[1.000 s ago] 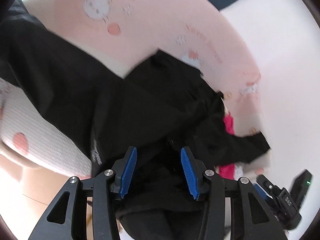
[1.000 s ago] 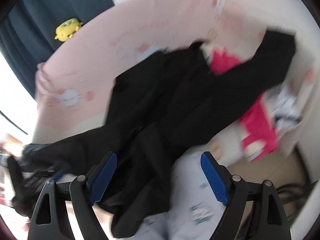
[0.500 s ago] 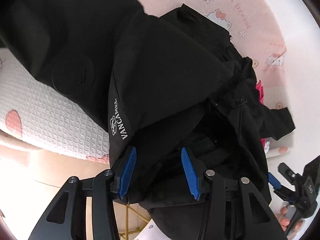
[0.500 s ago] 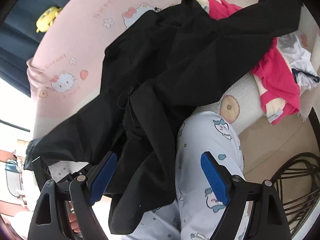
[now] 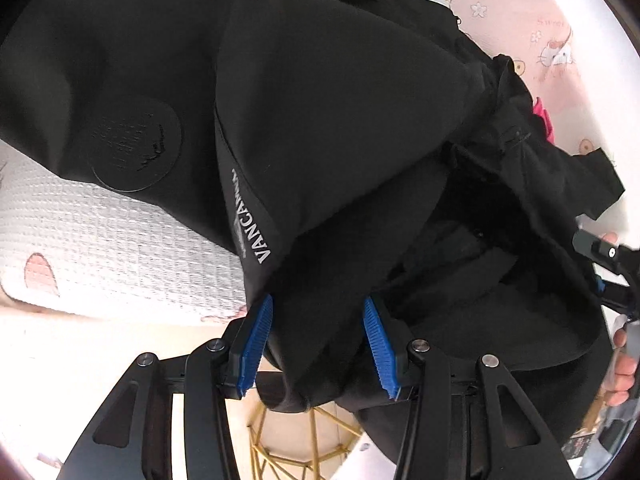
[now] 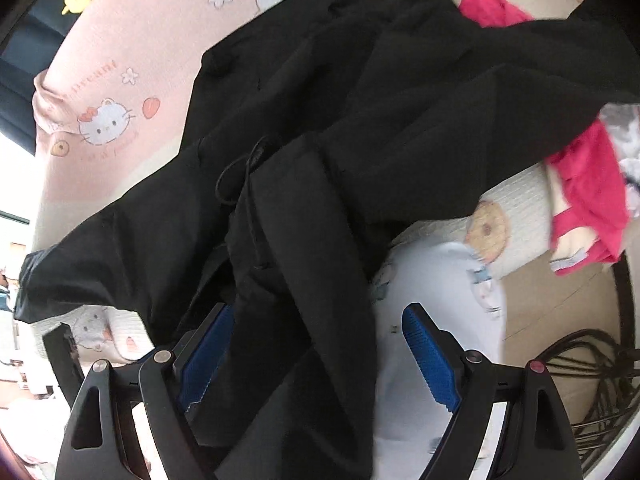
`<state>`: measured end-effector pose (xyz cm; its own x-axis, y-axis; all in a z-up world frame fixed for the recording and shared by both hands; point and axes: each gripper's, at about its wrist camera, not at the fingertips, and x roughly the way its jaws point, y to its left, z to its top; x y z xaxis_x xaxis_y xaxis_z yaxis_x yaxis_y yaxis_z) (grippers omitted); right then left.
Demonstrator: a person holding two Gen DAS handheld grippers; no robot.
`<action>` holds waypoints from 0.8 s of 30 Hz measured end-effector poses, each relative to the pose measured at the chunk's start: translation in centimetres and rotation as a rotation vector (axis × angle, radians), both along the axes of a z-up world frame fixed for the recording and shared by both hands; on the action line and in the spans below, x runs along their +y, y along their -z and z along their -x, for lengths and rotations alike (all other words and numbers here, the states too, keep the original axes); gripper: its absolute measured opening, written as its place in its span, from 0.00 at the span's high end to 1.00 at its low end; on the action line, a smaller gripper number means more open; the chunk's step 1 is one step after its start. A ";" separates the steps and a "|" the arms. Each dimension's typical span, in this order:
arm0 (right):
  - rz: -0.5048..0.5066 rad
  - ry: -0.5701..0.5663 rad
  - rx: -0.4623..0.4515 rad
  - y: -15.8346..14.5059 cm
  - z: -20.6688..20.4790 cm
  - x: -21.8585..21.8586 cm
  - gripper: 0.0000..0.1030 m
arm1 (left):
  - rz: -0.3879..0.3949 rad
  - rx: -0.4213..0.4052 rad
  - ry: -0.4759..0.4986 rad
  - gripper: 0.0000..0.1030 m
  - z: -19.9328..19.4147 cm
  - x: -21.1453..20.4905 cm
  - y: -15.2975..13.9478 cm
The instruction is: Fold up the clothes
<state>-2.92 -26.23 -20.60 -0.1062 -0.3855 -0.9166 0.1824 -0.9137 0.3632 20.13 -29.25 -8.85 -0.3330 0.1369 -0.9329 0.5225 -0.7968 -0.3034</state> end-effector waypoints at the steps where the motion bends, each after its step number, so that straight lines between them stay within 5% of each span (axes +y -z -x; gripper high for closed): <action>1: 0.025 -0.012 -0.024 0.4 -0.1 -0.5 0.17 | -0.004 0.003 -0.007 0.58 0.0 0.0 0.2; 10: -0.085 -0.099 0.043 1.0 -1.4 -4.0 0.23 | -0.006 0.013 -0.025 0.57 -0.2 -0.1 1.0; 20: -0.294 -0.183 0.099 1.8 -1.7 -5.1 0.86 | 0.087 0.008 0.009 0.58 -0.1 1.0 1.9; 24: -0.363 -0.214 0.144 1.8 -1.8 -5.9 0.91 | 0.095 0.039 -0.029 0.86 -0.8 0.8 0.4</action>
<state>-1.08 -32.11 -22.41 -0.1953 -0.0689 -0.9783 0.4061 -0.9137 -0.0167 20.89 -28.46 -9.29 -0.3720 0.0385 -0.9275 0.5352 -0.8075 -0.2481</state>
